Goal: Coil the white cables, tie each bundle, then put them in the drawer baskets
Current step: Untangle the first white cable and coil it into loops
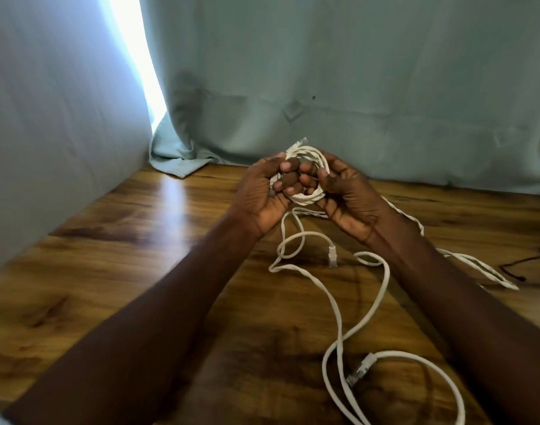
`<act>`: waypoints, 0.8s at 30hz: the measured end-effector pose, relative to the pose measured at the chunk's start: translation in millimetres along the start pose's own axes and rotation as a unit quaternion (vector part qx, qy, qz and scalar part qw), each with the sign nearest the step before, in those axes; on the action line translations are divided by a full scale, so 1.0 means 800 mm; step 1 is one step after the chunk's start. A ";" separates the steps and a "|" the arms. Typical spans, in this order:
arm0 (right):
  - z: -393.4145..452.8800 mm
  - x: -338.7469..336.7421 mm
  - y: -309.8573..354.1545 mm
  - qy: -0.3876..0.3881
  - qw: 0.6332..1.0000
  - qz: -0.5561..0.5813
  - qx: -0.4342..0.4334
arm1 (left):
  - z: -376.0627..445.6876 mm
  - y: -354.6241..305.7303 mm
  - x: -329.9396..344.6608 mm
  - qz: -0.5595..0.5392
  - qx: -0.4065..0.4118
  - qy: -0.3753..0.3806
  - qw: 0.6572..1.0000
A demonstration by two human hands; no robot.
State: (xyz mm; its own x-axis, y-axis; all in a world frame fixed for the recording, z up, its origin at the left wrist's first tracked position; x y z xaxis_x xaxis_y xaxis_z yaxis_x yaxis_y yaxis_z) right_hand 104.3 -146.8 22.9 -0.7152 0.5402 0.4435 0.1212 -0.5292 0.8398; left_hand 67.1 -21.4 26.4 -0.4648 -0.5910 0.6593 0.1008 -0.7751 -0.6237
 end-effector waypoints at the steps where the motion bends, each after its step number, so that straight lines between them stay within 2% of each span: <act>1: 0.000 -0.001 -0.002 -0.010 1.000 -0.018 0.001 | 0.000 0.000 -0.005 0.012 0.000 -0.005 1.000; 3: -0.001 0.000 -0.004 -0.028 0.997 -0.066 0.012 | 0.001 -0.001 -0.015 0.030 0.009 -0.017 0.999; 5: -0.006 0.005 0.005 -0.051 0.980 -0.189 0.033 | 0.002 -0.003 -0.022 0.031 0.029 -0.031 0.999; 6: -0.011 0.007 0.016 -0.073 0.951 -0.296 0.047 | 0.002 -0.003 -0.022 0.031 0.034 -0.034 0.998; 8: -0.030 0.015 0.048 -0.124 0.854 -0.503 0.042 | 0.003 -0.003 -0.017 0.037 0.036 -0.036 0.998; 10: -0.061 0.042 0.082 -0.138 0.784 -0.606 -0.003 | 0.004 -0.005 -0.012 0.049 0.038 -0.037 0.997; 13: -0.119 0.095 0.102 -0.068 0.697 -0.714 -0.003 | 0.003 -0.018 0.001 0.091 0.061 -0.045 0.993; 15: -0.163 0.117 0.085 -0.004 0.631 -0.773 0.061 | -0.002 -0.028 0.011 0.128 0.077 -0.062 0.987; 17: -0.209 0.121 0.048 0.051 0.575 -0.798 0.173 | -0.009 -0.034 0.022 0.151 0.110 -0.070 0.980; 18: -0.231 0.117 0.027 0.063 0.558 -0.796 0.227 | -0.014 -0.033 0.030 0.162 0.117 -0.072 0.977; 20: -0.265 0.110 -0.009 0.068 0.553 -0.784 0.274 | -0.020 -0.027 0.045 0.194 0.112 -0.073 0.972; 24: -0.273 0.106 -0.040 0.013 0.590 -0.777 0.217 | -0.029 -0.004 0.061 0.238 0.079 -0.052 0.967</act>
State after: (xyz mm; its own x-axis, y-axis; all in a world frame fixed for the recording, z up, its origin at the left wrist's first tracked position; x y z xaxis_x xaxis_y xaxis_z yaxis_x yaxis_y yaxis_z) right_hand -110.7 -227.1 -34.5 -0.2047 0.1389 -0.9689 -0.5350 0.8131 0.2296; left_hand 23.9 -42.7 50.8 -0.2419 -0.9021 0.3574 0.4185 -0.4294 -0.8003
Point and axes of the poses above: each hand's wrist, its own z-axis towards the middle knuckle, its own x-axis out of the palm, y = z × x, the point moved 5 cm from there along z, towards the middle knuckle, and after that the axes turned 10 degrees about y, right-handed, at the moved point
